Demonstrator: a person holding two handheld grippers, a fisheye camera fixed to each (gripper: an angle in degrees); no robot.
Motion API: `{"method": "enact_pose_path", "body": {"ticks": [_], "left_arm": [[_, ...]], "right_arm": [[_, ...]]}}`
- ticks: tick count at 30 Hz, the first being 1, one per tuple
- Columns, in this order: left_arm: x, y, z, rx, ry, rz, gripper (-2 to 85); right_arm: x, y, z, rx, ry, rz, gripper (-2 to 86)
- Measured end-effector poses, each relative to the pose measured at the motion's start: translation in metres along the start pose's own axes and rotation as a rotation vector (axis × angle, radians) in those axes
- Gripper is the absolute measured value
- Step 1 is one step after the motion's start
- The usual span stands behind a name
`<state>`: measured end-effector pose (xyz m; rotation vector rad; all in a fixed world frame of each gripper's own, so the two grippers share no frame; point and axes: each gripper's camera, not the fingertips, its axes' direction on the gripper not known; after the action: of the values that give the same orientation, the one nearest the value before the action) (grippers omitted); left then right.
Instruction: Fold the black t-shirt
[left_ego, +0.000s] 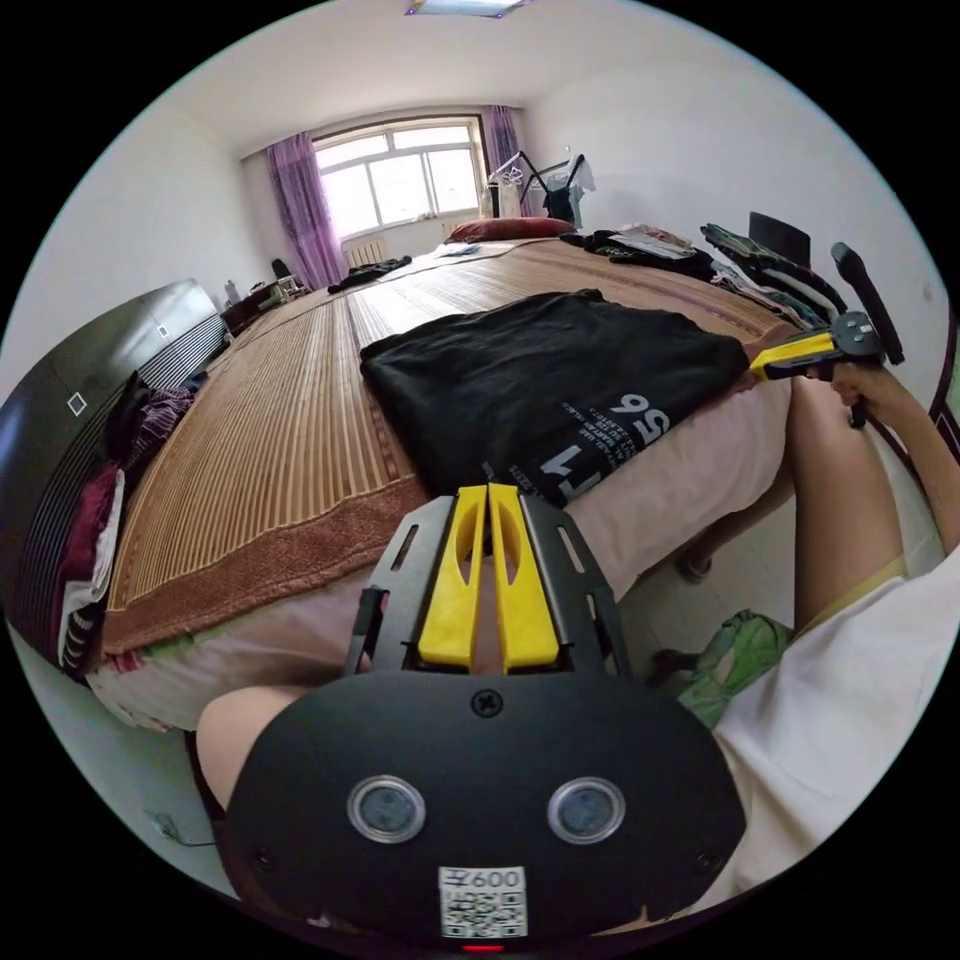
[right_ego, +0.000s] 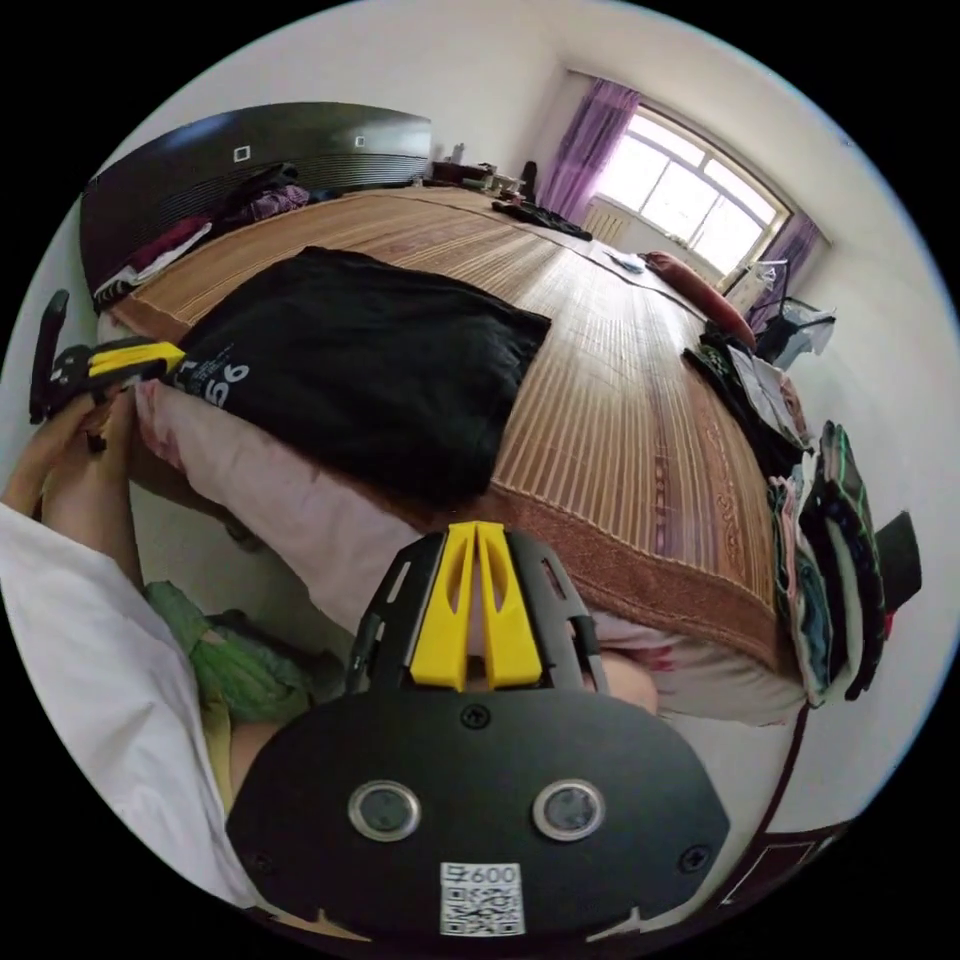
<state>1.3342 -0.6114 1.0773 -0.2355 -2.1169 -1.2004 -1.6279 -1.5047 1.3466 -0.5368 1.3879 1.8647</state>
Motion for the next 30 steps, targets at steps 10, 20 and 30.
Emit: {"method": "enact_pose_path", "body": {"ticks": [10, 20, 30], "left_arm": [[-0.008, 0.016, 0.040, 0.039, -0.181, 0.104, 0.4], [-0.059, 0.027, 0.070, 0.093, -0.131, 0.019, 0.3], [-0.068, 0.024, 0.092, 0.083, -0.239, 0.072, 0.2]], "right_arm": [[-0.003, 0.059, -0.036, 0.553, -0.014, 0.169, -0.5], [-0.095, 0.015, 0.031, 0.748, -0.192, 0.020, 1.2], [-0.065, 0.020, 0.087, 0.665, -0.171, 0.051, -0.8]]}}
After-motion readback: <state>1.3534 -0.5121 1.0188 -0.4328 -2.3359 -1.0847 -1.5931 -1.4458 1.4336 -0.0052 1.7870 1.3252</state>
